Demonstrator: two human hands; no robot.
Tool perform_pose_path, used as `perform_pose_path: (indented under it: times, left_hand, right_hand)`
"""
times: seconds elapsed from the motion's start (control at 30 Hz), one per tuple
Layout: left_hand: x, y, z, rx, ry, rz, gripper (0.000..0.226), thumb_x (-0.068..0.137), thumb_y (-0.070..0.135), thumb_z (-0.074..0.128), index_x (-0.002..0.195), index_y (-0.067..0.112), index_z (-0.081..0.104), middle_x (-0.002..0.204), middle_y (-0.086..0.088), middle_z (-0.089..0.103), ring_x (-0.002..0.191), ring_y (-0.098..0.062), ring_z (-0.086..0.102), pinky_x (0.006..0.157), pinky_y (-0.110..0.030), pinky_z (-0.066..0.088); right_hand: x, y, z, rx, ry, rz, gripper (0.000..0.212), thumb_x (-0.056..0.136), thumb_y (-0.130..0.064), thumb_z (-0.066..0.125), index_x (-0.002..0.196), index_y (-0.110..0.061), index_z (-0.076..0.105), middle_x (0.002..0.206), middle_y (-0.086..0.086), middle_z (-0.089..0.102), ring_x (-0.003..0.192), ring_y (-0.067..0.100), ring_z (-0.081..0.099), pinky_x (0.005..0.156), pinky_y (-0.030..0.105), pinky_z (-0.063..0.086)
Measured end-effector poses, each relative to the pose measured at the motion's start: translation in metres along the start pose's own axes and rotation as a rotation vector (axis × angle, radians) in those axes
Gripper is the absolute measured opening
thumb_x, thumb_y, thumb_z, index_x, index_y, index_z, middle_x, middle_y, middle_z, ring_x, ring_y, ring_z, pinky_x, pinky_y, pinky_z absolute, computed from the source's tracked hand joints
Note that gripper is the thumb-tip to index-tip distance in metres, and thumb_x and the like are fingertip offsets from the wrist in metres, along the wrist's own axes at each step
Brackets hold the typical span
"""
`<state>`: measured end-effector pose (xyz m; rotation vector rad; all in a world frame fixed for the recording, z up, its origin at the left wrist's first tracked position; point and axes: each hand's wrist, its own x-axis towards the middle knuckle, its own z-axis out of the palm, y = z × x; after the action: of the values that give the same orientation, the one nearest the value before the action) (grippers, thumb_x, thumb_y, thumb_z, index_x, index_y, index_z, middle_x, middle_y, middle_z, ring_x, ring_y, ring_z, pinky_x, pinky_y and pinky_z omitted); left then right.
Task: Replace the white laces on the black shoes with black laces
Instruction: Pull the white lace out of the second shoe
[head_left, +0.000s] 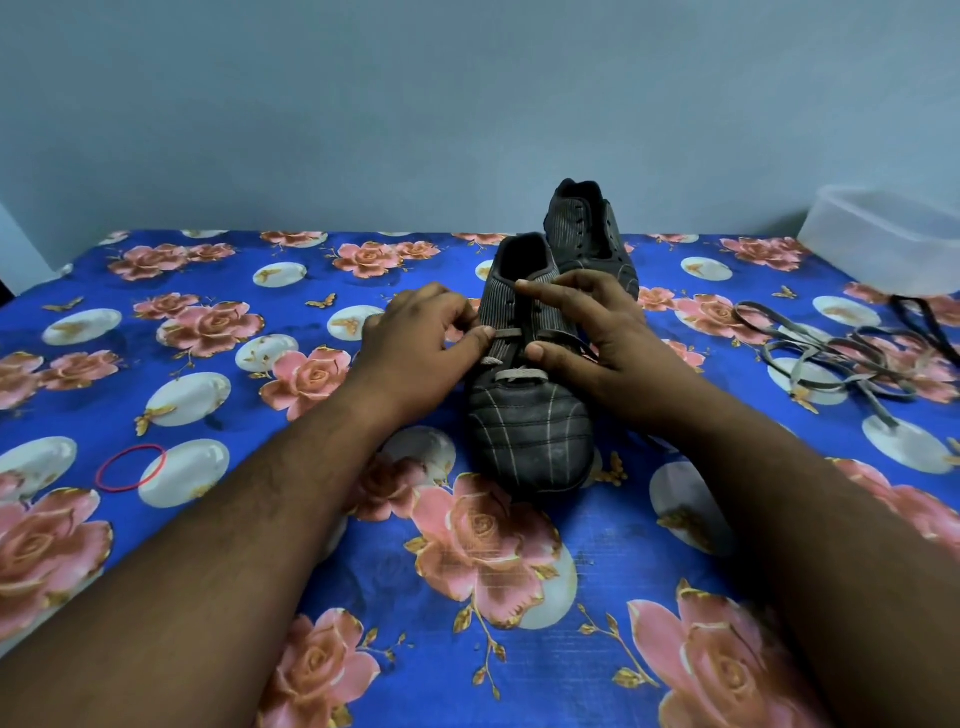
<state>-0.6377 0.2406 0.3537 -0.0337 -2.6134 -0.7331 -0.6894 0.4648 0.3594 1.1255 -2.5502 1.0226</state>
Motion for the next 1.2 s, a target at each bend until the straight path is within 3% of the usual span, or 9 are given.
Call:
perform_pose_path:
  times: [0.13,0.2,0.37,0.5,0.73,0.83,0.97,1.07,1.2]
  left_hand:
    - [0.003,-0.024,0.001,0.024,-0.058,-0.226,0.037,0.075,0.06,0.048,0.07,0.025,0.059,0.077,0.01,0.061,0.09,-0.026,0.061,0.087,-0.047,0.05]
    - [0.003,-0.029,0.001,0.022,-0.056,-0.248,0.042,0.074,0.067,0.046,0.073,0.027,0.06,0.081,0.009,0.067,0.091,-0.025,0.063,0.088,-0.049,0.051]
    - [0.001,-0.009,0.0,-0.205,0.071,0.029,0.037,0.09,0.069,0.039,0.094,0.039,0.061,0.099,0.011,0.061,0.104,-0.021,0.057,0.095,-0.054,0.045]
    - [-0.002,0.002,0.004,-0.166,0.006,0.139,0.034,0.088,0.067,0.049,0.084,0.036,0.06,0.09,0.011,0.06,0.097,-0.022,0.057,0.088,-0.052,0.046]
    - [0.002,-0.006,0.002,-0.175,0.011,-0.127,0.024,0.074,0.053,0.053,0.067,0.03,0.057,0.073,0.009,0.06,0.081,-0.019,0.057,0.084,-0.05,0.05]
    - [0.001,-0.015,-0.003,-0.068,-0.025,-0.25,0.033,0.069,0.054,0.049,0.067,0.021,0.056,0.067,0.007,0.06,0.078,-0.024,0.06,0.083,-0.049,0.052]
    - [0.002,-0.02,-0.004,-0.101,0.057,-0.271,0.031,0.079,0.057,0.057,0.082,0.026,0.061,0.089,0.011,0.068,0.093,-0.022,0.064,0.089,-0.047,0.052]
    - [0.001,-0.013,-0.001,-0.131,0.077,-0.12,0.049,0.078,0.069,0.05,0.111,0.035,0.064,0.116,0.009,0.063,0.115,-0.021,0.057,0.1,-0.051,0.046]
    - [-0.004,0.0,-0.003,-0.153,-0.004,0.053,0.058,0.085,0.068,0.04,0.125,0.031,0.061,0.125,0.008,0.059,0.12,-0.018,0.051,0.105,-0.05,0.041]
  right_hand:
    - [-0.001,0.0,0.0,0.014,-0.008,0.003,0.057,0.091,-0.058,0.059,0.145,-0.049,0.045,0.141,-0.008,0.037,0.136,0.015,0.035,0.117,0.047,0.032]
    - [-0.001,0.0,0.0,0.02,-0.008,0.0,0.056,0.092,-0.057,0.061,0.145,-0.05,0.045,0.141,-0.008,0.037,0.136,0.015,0.035,0.117,0.047,0.033]
    - [-0.001,-0.001,-0.001,0.016,-0.009,0.002,0.059,0.09,-0.058,0.059,0.146,-0.047,0.045,0.141,-0.006,0.038,0.135,0.015,0.037,0.116,0.047,0.034]
    - [-0.001,0.001,0.0,0.01,-0.01,-0.001,0.06,0.089,-0.062,0.057,0.146,-0.048,0.045,0.141,-0.007,0.038,0.133,0.016,0.039,0.115,0.048,0.035]
    - [-0.001,-0.001,-0.001,0.012,-0.009,0.007,0.058,0.09,-0.057,0.06,0.146,-0.047,0.046,0.142,-0.005,0.038,0.135,0.016,0.035,0.117,0.046,0.032]
    - [-0.001,-0.002,-0.002,0.011,-0.015,0.01,0.059,0.09,-0.059,0.059,0.146,-0.048,0.045,0.142,-0.006,0.037,0.135,0.016,0.036,0.117,0.046,0.033]
    - [-0.002,-0.002,-0.002,0.012,-0.018,0.0,0.059,0.09,-0.058,0.059,0.146,-0.048,0.045,0.141,-0.006,0.037,0.135,0.015,0.035,0.117,0.044,0.033]
    - [-0.001,0.001,-0.003,0.014,-0.008,-0.019,0.057,0.092,-0.056,0.063,0.146,-0.047,0.046,0.141,-0.006,0.039,0.136,0.014,0.036,0.116,0.036,0.033]
    - [0.001,0.004,-0.007,0.037,0.033,-0.067,0.059,0.087,-0.054,0.07,0.142,-0.038,0.054,0.128,-0.005,0.05,0.122,0.009,0.049,0.104,0.022,0.041]
